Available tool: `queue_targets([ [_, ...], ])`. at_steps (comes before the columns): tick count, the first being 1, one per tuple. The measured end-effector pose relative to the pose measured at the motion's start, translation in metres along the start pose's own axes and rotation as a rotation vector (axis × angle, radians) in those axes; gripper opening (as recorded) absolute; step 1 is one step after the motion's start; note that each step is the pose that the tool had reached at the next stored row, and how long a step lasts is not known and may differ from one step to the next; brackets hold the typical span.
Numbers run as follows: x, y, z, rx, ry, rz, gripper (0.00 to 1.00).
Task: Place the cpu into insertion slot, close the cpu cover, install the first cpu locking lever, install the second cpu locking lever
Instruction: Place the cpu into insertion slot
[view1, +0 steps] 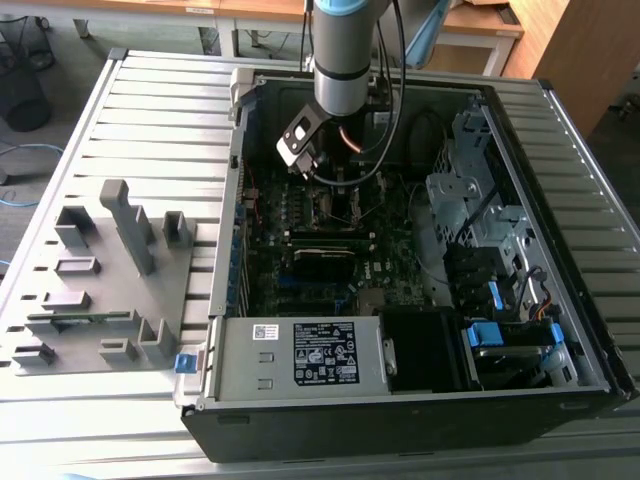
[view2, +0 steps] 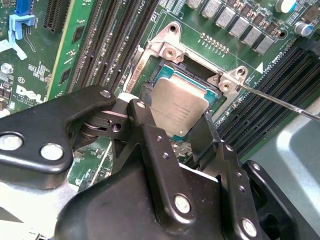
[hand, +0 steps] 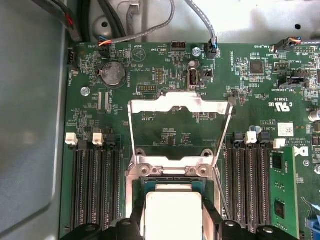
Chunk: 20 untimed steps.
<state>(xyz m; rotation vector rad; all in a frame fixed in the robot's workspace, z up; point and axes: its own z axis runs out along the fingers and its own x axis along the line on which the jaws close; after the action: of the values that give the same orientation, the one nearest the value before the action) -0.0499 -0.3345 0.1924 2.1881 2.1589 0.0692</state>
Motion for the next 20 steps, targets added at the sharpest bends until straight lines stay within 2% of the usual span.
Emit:
queue_targets([
  [20, 0.0003, 0.0001, 0.0009, -0.0013, 0.0015, 0.000, 0.55],
])
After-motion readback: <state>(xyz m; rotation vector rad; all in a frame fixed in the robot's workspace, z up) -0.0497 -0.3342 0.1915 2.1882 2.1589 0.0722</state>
